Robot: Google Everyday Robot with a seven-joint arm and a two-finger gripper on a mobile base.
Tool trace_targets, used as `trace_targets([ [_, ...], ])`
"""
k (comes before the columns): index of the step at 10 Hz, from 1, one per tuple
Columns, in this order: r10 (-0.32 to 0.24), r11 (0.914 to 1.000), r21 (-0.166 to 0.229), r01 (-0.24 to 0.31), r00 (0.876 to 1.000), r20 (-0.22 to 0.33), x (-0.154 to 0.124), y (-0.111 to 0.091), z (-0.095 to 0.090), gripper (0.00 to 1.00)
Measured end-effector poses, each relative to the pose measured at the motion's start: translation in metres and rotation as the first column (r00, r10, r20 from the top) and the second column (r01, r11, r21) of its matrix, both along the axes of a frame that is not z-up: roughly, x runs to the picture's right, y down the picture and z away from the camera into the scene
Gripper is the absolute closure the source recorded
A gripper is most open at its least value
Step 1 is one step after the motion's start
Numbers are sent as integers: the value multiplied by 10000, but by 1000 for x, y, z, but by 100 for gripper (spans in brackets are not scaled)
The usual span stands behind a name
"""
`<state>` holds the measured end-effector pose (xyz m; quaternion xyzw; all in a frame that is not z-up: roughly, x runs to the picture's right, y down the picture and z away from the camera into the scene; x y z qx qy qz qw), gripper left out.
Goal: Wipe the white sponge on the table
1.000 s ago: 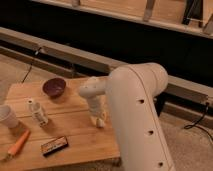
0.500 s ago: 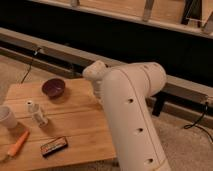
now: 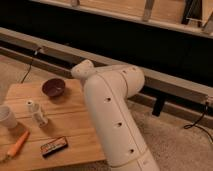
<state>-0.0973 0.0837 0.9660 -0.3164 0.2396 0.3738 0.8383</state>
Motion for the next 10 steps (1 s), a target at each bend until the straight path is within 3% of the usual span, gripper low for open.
trace_targets([
  [3, -453, 9990, 15, 453, 9967, 674, -53, -3, 6, 100],
  [5, -985, 9950, -11, 996, 9862, 1329, -95, 4, -2, 100],
  [8, -1847, 9810, -173, 1931, 9582, 2186, -138, 32, -27, 100],
  [10, -2376, 9669, -258, 2540, 9322, 2731, -157, 57, -48, 100],
])
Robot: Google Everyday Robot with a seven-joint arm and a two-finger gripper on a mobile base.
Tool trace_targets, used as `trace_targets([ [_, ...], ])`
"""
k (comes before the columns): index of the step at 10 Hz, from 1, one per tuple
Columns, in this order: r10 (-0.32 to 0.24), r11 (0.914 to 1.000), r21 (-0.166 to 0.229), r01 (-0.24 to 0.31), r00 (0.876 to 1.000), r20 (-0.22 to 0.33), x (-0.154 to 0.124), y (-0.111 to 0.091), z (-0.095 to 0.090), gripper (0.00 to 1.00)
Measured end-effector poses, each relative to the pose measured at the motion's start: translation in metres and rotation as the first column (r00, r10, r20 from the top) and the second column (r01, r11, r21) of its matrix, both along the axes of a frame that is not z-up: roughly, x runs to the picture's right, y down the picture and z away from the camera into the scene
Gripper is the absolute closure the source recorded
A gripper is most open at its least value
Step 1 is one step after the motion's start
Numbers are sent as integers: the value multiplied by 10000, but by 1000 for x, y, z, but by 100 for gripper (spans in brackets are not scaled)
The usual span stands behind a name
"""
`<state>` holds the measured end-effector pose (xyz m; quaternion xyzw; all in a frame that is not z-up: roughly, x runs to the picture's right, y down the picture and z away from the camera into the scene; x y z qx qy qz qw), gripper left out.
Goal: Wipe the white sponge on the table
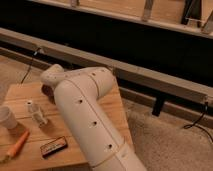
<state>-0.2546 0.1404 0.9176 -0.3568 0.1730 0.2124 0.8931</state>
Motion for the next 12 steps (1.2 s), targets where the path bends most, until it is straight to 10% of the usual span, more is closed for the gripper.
trace_targets([
  [12, -849, 9834, -1573, 904, 9955, 411, 55, 126, -100, 100],
])
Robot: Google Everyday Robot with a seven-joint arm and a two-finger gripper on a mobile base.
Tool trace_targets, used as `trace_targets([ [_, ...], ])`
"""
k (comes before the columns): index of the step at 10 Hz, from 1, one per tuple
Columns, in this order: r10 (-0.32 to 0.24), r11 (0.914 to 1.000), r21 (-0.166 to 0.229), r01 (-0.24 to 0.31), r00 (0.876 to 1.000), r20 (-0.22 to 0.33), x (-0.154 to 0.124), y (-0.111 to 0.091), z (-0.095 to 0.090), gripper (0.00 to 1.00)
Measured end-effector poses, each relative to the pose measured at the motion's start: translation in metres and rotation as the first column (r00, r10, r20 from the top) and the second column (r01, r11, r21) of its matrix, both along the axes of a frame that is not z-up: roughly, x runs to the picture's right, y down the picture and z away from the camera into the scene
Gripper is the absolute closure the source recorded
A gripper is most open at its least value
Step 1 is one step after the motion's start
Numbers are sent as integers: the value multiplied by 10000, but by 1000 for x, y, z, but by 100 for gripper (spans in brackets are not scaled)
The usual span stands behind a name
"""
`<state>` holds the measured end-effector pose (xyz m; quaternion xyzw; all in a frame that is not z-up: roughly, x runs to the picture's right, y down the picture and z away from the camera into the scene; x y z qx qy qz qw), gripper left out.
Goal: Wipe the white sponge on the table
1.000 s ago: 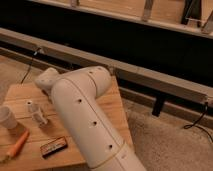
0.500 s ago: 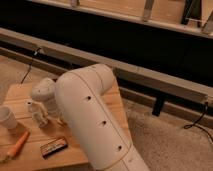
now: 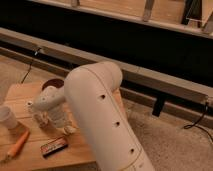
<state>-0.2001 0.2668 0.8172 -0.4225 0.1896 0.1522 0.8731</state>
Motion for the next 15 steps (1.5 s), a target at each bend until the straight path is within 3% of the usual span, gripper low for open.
trace_targets([
  [3, 142, 9997, -184, -149, 9991, -395, 30, 9, -6, 100],
  [6, 407, 9991, -55, -414, 9948, -929, 57, 6, 1, 100],
  [8, 1176, 9930, 333, -1134, 9774, -1755, 89, -11, 19, 100],
  [9, 1592, 9869, 613, -1495, 9648, -2092, 106, -22, 25, 100],
  [10, 2146, 9754, 1041, -1944, 9454, -2452, 126, -42, 32, 100],
  [12, 3073, 9470, 1848, -2628, 9085, -2831, 157, -85, 41, 100],
  [15, 3562, 9247, 2495, -2874, 8844, -3016, 173, -128, 49, 100],
])
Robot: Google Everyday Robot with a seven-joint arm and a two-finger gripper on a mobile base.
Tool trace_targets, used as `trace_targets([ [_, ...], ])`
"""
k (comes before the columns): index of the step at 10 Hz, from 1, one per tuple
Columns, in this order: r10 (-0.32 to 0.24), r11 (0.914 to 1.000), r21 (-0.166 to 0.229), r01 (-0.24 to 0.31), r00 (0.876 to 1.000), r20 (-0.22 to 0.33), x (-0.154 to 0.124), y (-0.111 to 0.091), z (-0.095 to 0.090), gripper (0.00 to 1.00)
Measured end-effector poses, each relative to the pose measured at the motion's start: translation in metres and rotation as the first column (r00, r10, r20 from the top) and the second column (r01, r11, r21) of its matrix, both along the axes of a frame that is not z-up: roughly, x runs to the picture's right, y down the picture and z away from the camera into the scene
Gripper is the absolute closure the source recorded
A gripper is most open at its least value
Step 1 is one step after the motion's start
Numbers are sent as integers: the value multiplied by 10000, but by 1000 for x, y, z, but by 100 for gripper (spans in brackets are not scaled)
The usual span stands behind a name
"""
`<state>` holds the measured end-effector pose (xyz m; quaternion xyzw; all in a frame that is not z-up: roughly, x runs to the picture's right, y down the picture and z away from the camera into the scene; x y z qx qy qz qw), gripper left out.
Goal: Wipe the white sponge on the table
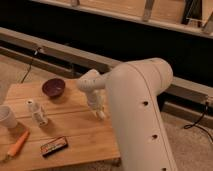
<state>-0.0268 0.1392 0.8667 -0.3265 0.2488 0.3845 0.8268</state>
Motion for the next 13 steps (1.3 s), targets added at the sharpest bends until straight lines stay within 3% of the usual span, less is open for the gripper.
trace_targets([
  [4, -165, 9996, 220, 163, 9998, 71, -22, -22, 18, 100],
  [7, -155, 9989, 450, 132, 9986, 512, -58, -39, 24, 100],
  [10, -188, 9992, 358, 163, 9973, 708, -75, -38, 26, 98],
  [13, 10, 10000, 26, -12, 9981, 611, -88, -29, 30, 69],
])
